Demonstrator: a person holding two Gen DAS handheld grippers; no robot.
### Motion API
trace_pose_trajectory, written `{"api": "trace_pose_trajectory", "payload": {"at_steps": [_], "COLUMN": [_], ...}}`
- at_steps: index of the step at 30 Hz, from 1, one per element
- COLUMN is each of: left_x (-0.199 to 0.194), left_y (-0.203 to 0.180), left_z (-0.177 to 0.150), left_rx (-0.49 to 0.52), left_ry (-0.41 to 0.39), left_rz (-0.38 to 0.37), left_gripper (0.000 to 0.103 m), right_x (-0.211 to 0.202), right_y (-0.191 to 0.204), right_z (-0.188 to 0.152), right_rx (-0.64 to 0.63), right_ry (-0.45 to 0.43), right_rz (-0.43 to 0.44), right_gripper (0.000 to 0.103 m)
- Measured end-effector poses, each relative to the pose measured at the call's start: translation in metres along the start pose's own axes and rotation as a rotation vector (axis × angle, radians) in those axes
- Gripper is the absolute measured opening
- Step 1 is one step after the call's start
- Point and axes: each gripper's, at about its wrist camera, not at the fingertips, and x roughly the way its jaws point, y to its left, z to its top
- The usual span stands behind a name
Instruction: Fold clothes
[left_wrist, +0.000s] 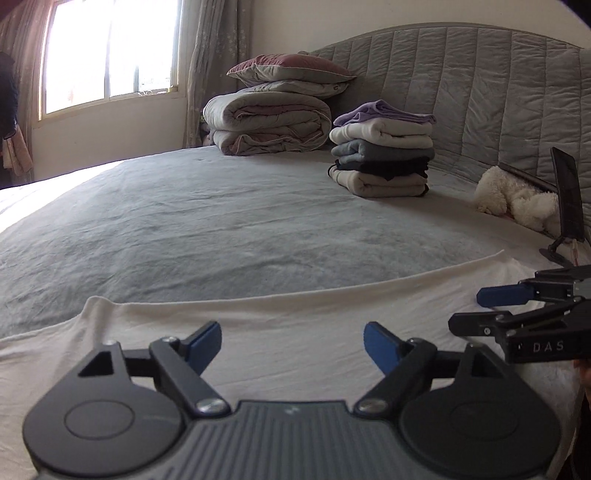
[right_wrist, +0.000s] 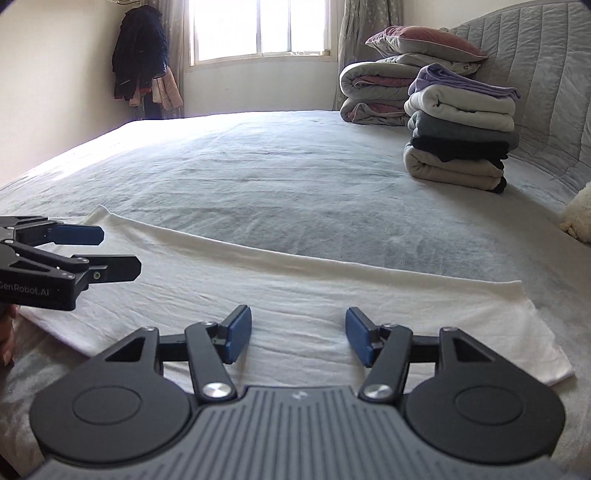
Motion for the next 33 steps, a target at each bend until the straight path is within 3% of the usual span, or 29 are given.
{"api": "trace_pose_trajectory", "payload": {"at_steps": [3, 15, 22, 33], "left_x": [-0.009, -0.009, -0.007, -0.007], "left_y": [0.005, 0.030, 0.026, 0.028], "left_z": [-0.004, -0.012, -0.013, -0.012], "left_rx": [-0.021, -0.133, -0.098, -0.110], "left_ry": [-0.004, 0.076, 0.093, 0.089], "left_rz": [0.003, 0.099, 0.113, 0.118], "left_gripper": [0.088, 0.090, 0.093, 0.094], "right_x": [-0.002, -0.017, -0.026, -0.035], "right_y": [-0.006, -0.067, -0.107, -0.113], "right_z": [-0.010, -0.027, -0.034, -0.039], "right_rx": [0.020, 0.155, 0.239, 0.224], "right_ry": [-0.012, -0.060, -0.088, -0.105], "right_rz": [-0.037, -0.197, -0.292, -0.392], "right_gripper": [0.073, 0.073, 0.073, 0.073]}}
